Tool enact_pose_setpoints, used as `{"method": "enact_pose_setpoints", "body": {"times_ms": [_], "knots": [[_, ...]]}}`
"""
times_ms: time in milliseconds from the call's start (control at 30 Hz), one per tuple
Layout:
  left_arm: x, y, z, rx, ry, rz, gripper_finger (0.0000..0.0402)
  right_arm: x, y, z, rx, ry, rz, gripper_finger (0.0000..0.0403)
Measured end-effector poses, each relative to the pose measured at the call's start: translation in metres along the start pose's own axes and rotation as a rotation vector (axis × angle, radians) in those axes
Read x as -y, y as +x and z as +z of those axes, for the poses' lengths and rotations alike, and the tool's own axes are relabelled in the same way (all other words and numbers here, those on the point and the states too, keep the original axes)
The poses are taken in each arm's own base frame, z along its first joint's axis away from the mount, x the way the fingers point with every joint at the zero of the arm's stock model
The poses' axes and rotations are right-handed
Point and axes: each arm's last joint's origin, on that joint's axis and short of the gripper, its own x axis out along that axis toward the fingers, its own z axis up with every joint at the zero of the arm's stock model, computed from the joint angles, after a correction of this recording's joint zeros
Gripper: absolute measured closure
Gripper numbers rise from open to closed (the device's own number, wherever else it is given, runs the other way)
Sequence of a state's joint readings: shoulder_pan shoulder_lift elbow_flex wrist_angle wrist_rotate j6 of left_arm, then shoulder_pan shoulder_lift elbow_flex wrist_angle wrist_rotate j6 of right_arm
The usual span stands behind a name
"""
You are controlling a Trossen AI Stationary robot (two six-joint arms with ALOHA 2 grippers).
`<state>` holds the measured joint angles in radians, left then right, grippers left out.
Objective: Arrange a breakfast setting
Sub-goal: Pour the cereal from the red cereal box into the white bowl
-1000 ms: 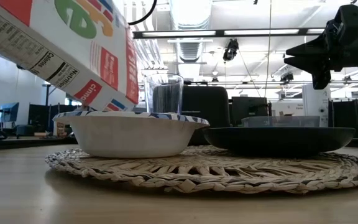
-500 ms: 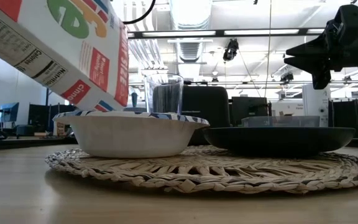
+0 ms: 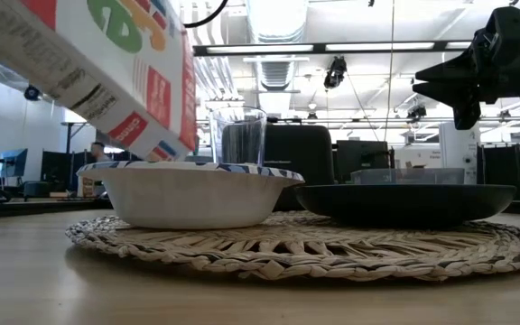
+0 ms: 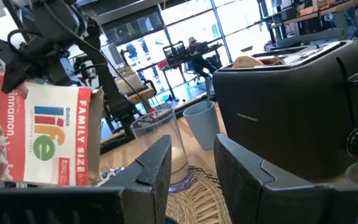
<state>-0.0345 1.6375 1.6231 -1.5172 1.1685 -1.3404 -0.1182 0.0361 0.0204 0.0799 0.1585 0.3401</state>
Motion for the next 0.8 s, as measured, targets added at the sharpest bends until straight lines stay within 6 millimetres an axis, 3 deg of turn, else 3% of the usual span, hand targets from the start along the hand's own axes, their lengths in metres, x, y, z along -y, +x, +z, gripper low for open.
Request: {"method": "enact_pose_setpoints", "body": {"times_ms": [800], "knots": [[0.012, 0.01, -0.006, -0.003, 0.035, 0.013, 0.0402, 0.0, 0.0, 0.0, 0.0, 0.0, -0.001, 0.0291]]}}
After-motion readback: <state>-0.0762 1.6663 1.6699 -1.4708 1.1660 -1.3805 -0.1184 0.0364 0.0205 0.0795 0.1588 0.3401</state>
